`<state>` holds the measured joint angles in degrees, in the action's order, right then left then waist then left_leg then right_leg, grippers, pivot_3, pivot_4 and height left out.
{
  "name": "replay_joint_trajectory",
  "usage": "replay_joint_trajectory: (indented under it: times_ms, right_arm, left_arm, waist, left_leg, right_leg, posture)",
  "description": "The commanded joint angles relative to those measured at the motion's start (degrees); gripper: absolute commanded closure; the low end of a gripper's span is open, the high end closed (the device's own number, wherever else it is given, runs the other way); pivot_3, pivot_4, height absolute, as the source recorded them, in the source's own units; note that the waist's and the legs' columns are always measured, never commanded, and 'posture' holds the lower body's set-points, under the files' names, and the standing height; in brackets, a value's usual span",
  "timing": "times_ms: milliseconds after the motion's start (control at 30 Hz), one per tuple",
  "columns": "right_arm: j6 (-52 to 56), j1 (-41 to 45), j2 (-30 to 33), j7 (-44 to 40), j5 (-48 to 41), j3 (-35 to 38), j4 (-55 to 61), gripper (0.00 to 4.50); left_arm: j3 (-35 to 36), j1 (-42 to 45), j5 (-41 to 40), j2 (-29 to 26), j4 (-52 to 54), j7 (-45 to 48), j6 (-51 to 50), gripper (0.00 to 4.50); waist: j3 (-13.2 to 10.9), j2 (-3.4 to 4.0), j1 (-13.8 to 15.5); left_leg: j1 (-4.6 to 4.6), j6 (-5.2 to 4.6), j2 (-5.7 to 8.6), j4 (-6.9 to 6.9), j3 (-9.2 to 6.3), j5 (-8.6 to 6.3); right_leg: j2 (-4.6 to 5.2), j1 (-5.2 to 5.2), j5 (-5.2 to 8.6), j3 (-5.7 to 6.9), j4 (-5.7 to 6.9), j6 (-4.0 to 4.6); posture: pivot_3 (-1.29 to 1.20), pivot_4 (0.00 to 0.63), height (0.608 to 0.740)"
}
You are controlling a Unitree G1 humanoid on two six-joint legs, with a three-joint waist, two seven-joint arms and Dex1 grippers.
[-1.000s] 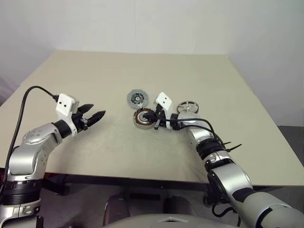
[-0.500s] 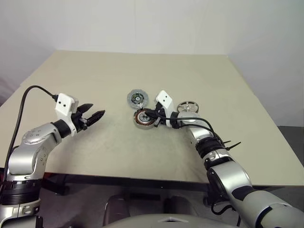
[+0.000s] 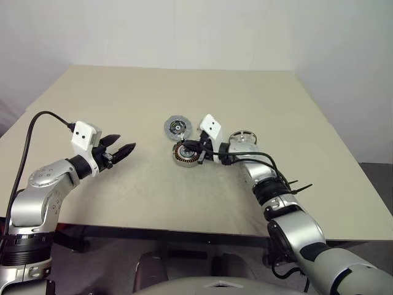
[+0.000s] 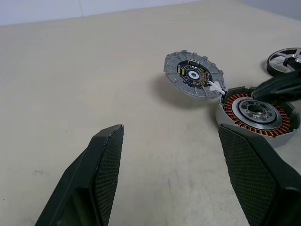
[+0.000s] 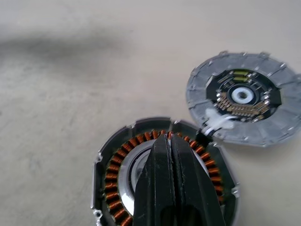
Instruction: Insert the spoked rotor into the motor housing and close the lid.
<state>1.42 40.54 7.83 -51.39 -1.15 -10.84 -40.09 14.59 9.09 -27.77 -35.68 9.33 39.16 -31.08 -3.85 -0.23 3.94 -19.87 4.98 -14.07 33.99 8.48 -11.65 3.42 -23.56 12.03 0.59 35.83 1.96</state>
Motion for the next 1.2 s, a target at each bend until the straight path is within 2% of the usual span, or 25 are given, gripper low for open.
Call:
replay_joint_trajectory:
  times_ms: [33, 233, 500, 767, 900, 1200]
  right_arm:
    - [-0.43, -0.93, -0.74, 2.28, 1.26, -0.76, -2.46, 4.46]
    - [-0.44, -0.49, -0.53, 2.03, -0.18, 0.14, -0.15, 4.46]
    - [0.61, 2.12, 0.63, 2.09, -3.07, 3.20, 3.88, 4.46]
    - [2.77, 5.33, 4.05, 6.42, -3.87, 7.66, -0.93, 4.46]
    - [-0.39, 6.18, 7.70, 7.14, -2.83, 8.59, -3.18, 4.46]
    - [0.57, 2.31, 2.63, 4.55, -2.92, 4.74, 2.80, 4.46]
  left_arm:
    - [1.49, 0.61, -0.18, -1.01, 1.64, -0.17, 0.81, 1.10]
    - [1.07, 0.46, -0.16, -1.25, 2.34, -0.06, 0.67, 1.10]
    - [0.60, 0.14, -0.24, -0.66, 2.41, -0.25, 0.63, 1.10]
    - [0.31, 0.37, -0.33, -0.52, 2.07, -0.14, 0.54, 1.10]
    - [-0.28, 0.67, -0.17, -0.20, 1.49, 0.01, 0.81, 1.10]
    - [-1.05, 2.02, 0.21, -0.25, 0.13, 0.36, 1.18, 1.10]
  waist:
    - [0.00, 0.00, -0.03]
    - [0.01, -0.01, 0.01]
    - [0.01, 0.00, -0.02]
    - [0.01, -0.01, 0.04]
    - [0.01, -0.01, 0.17]
    - [0.01, -0.01, -1.00]
  left_leg:
    - [0.00, 0.00, 0.00, 0.00, 0.00, 0.00]
    - [0.25, -0.06, 0.01, 0.00, 0.00, -0.04]
    - [0.11, 0.01, 0.00, -0.02, 0.00, 0.00]
    - [0.10, 0.01, 0.02, -0.03, 0.00, 0.00]
    - [0.07, 0.01, 0.05, -0.03, 0.00, 0.00]
    - [-0.06, 0.10, -0.06, -0.17, 0.00, 0.06]
  right_leg:
    - [0.00, 0.00, 0.00, 0.00, 0.00, 0.00]
    - [0.01, 0.24, 0.00, -0.02, 0.04, 0.00]
    - [0.00, 0.12, 0.00, -0.01, -0.01, 0.00]
    - [0.00, 0.11, 0.00, -0.01, -0.05, 0.00]
    - [0.03, 0.11, 0.00, 0.00, -0.06, 0.00]
    - [-0.10, -0.02, 0.00, -0.02, -0.01, 0.01]
  posture:
    - [0.00, 0.000, 0.740]
    - [0.00, 0.000, 0.740]
    - [0.00, 0.000, 0.740]
    - [0.00, 0.000, 0.740]
    - [0.00, 0.000, 0.740]
    - [0.00, 0.000, 0.740]
